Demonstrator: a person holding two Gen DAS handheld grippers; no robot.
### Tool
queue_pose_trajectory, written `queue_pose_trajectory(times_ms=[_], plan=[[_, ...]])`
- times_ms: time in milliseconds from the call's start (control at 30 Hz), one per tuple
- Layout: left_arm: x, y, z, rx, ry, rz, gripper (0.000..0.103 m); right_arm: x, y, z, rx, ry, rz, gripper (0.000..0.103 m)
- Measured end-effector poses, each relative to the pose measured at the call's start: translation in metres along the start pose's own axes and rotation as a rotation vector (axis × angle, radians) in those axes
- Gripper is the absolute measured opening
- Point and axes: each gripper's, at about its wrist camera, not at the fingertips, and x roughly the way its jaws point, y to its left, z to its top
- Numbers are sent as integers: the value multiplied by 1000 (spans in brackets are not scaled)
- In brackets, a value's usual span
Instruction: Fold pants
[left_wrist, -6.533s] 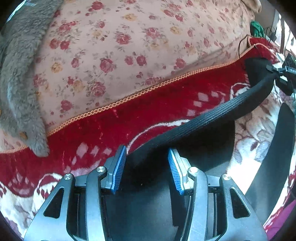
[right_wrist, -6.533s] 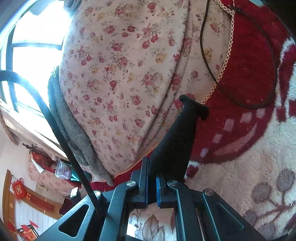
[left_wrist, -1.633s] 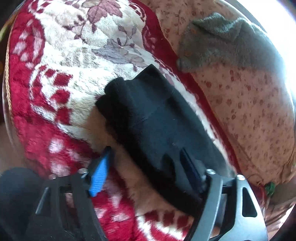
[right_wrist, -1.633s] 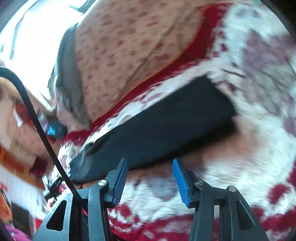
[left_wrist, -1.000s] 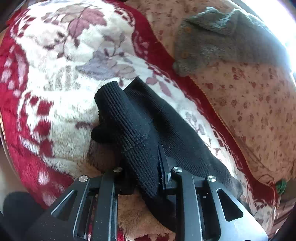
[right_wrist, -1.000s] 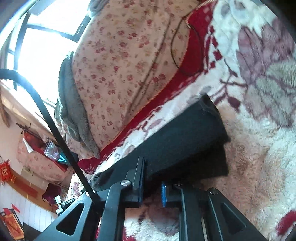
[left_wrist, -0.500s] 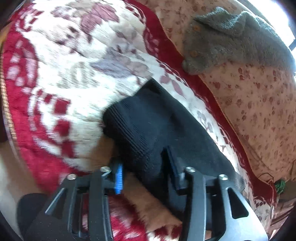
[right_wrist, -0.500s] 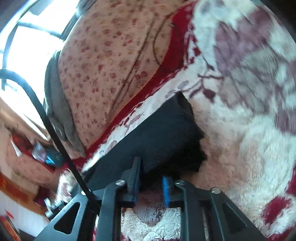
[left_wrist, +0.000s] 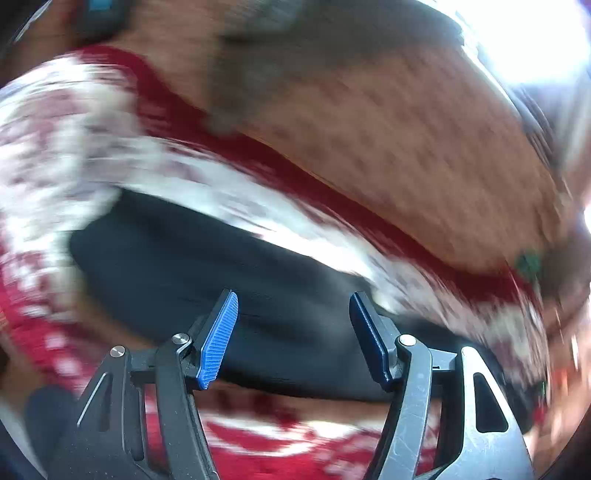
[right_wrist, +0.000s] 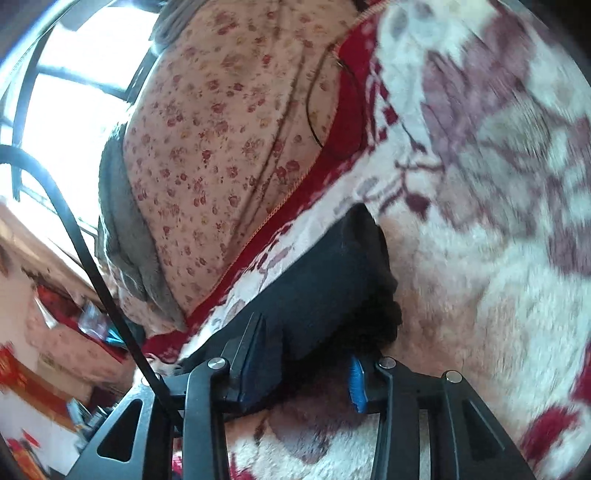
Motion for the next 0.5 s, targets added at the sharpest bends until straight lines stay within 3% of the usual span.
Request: queue_pose_trajectory(times_ms=[67,167,300,333,500], plan=[[29,-41,-1,96,87,-65,63,-2,8,4,-58,-37,-33,38],[63,-104,-4,254,151,-125,63,-3,21,2,-165,-69,-57,38],[108,-182,-3,442,222,-235,63,7,23,-7,-266,6,-200,38],[121,-200,-3,481,263,-276,63,9,15,-8,-224,40,-198,38],[182,-286,-17,667,439,-397,63,-4,-17,-5,-29,30,-47,38]])
